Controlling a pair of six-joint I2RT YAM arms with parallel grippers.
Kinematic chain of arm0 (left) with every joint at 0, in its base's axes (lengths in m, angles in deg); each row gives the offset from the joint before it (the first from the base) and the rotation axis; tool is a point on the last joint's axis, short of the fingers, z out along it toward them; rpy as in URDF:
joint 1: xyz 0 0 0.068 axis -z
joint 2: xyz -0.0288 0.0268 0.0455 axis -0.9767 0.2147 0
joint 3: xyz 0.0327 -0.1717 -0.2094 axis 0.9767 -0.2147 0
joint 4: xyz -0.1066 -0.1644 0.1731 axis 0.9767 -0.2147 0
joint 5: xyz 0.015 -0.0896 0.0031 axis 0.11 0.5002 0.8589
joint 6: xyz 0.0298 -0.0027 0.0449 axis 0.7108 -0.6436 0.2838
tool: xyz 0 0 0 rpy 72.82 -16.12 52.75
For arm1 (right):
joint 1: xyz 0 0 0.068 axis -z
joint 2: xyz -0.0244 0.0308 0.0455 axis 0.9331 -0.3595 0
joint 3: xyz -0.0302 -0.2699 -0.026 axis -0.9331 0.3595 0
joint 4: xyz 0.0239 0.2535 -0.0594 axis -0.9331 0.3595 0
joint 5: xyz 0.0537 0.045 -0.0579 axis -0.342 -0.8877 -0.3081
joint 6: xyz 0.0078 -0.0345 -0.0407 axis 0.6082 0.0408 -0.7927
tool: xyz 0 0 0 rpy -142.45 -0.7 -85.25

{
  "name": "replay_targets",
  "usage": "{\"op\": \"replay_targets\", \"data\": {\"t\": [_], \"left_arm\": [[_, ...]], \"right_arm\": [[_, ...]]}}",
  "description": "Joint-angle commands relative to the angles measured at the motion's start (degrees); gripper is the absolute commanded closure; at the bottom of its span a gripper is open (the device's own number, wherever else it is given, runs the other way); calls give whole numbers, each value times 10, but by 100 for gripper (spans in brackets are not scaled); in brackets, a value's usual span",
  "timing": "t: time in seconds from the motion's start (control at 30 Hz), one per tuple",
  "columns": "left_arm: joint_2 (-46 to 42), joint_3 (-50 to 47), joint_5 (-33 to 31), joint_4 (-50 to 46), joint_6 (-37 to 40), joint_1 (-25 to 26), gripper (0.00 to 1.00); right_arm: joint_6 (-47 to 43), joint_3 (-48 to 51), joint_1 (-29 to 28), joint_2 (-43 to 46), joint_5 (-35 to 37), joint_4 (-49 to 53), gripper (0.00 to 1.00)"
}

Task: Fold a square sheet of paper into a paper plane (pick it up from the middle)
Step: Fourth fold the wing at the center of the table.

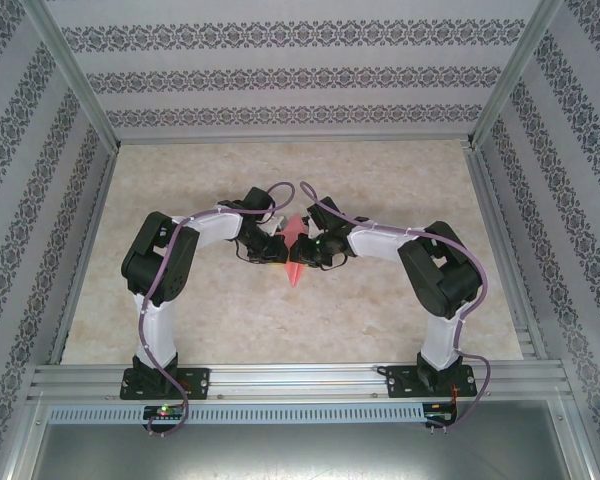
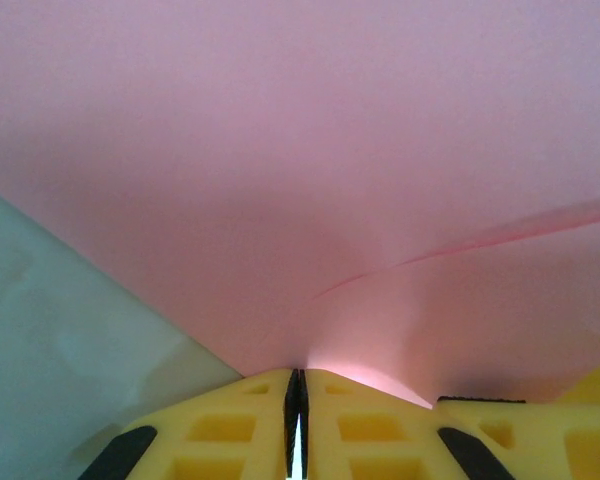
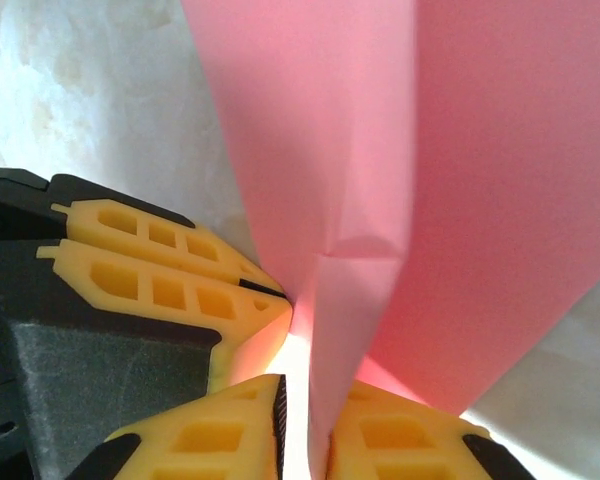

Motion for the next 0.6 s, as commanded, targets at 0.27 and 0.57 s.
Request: {"op": "replay_targets", "data": {"t": [0.27,0.57], "left_arm": [[31,-7,-10,-11,14,-3,87],[29,-5,-9,-11,13,-3,87]], "right_arm": [[-11,20,14,36,-3,2,83],[-22,7,12,23,3,15,93]]}}
